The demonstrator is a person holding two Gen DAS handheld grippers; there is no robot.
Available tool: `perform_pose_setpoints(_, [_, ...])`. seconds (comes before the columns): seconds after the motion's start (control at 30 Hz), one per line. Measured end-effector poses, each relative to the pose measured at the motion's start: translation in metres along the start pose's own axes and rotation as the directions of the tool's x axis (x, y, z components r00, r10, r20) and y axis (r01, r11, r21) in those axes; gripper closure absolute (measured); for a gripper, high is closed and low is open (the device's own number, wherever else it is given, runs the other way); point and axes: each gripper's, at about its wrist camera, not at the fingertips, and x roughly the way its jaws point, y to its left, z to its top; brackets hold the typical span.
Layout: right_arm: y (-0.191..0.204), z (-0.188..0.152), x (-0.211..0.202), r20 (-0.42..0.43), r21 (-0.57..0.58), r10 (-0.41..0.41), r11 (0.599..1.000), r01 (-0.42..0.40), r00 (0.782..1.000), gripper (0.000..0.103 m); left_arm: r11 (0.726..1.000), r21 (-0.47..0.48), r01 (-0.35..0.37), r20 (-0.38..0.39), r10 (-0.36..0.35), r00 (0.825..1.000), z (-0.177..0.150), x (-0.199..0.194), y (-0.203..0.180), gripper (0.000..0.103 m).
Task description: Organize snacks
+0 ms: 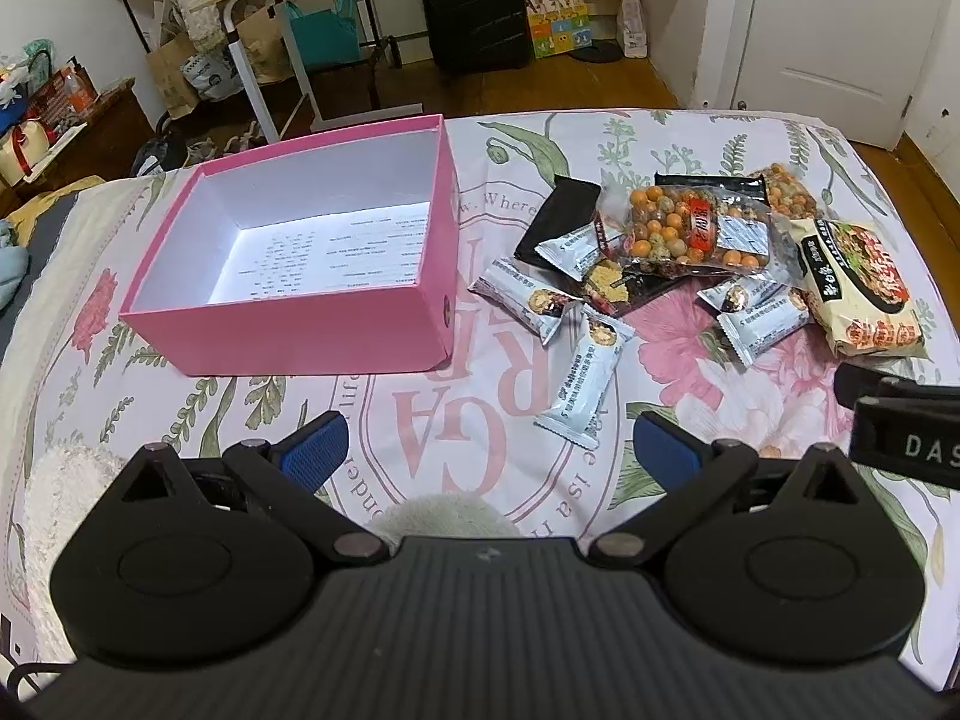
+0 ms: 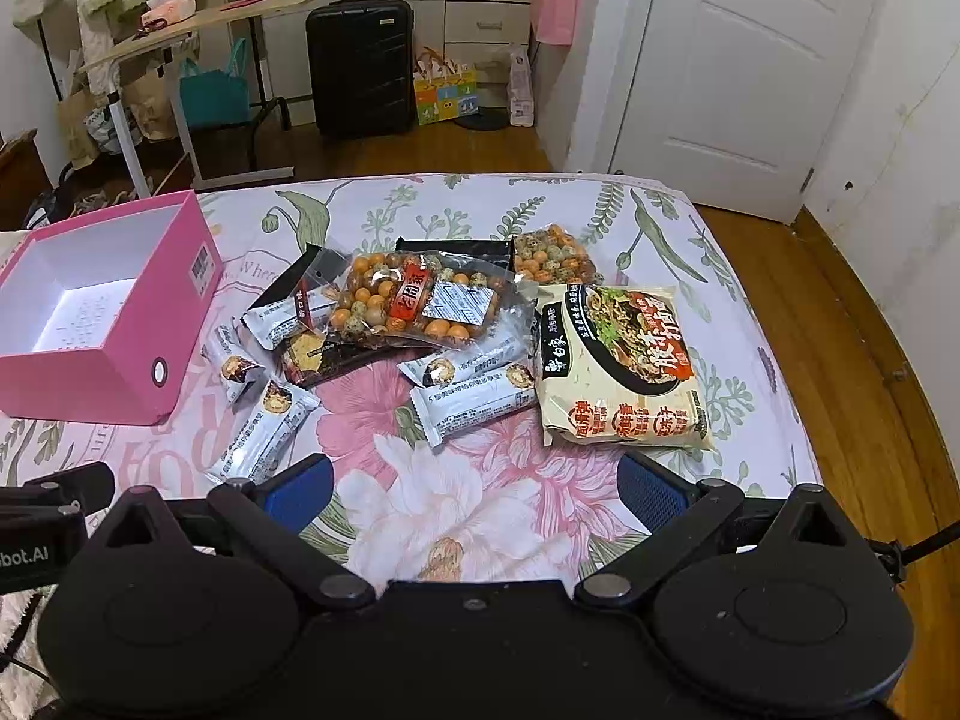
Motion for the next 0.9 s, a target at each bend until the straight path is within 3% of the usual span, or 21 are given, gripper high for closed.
perform_pose_setpoints(0.37, [-0.001, -0.003, 0.010, -0.024, 0.004, 0.012, 1.000, -0.012, 1.000, 0.001, 1.000, -0.003, 0.010, -0.008, -0.010, 1.000, 0.001, -0.002, -0.001, 0.000])
perform_pose_setpoints(0.9, [0.000, -0.003, -0.011, 0.033, -0.029, -0.021, 0.999, 0.022, 0.999, 0.001, 0.999, -0.029, 0.039, -0.010, -0.040, 0.999, -0.008, 0.004, 0.000, 0.000])
